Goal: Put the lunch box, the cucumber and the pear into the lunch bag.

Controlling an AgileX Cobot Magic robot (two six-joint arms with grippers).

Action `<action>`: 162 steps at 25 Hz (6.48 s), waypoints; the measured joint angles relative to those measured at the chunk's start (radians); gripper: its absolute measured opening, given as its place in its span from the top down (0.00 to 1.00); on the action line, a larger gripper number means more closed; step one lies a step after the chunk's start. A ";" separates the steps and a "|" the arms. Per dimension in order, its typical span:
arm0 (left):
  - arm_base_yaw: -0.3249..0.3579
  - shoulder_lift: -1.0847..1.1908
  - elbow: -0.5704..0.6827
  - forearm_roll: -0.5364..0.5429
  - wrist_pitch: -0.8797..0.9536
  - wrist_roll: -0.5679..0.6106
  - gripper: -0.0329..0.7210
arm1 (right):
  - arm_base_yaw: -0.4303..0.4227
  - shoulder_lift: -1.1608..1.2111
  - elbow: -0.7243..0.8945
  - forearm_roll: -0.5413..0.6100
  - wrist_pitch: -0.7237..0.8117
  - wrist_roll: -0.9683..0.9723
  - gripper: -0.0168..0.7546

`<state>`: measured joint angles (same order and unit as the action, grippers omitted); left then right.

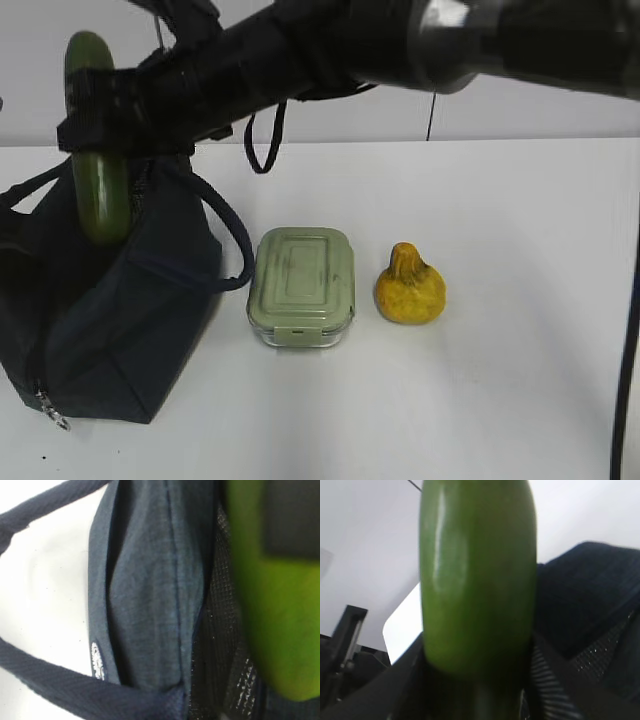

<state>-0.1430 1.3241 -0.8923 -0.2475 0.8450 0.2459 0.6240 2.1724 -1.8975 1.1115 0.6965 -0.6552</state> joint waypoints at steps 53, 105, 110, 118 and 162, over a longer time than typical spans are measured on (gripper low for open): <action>0.000 0.000 0.000 0.010 0.007 0.002 0.98 | -0.189 -0.076 0.107 -1.143 0.530 0.532 0.27; 0.000 0.000 -0.001 0.013 0.010 0.002 0.98 | -0.038 -0.061 0.114 0.014 0.159 -0.276 0.77; 0.000 0.000 -0.001 0.014 0.011 0.002 0.98 | -0.038 -0.045 0.115 -0.103 0.165 -0.224 0.69; 0.000 0.000 -0.001 0.014 0.015 0.002 0.98 | -0.044 -0.077 0.115 -0.121 0.172 -0.214 0.26; 0.000 0.000 -0.002 0.019 0.026 0.002 0.98 | -0.452 0.030 0.632 0.303 0.230 -0.264 0.25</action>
<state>-0.1430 1.3241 -0.8942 -0.2280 0.8714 0.2484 0.1715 2.2022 -1.2653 1.4147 0.9268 -0.9187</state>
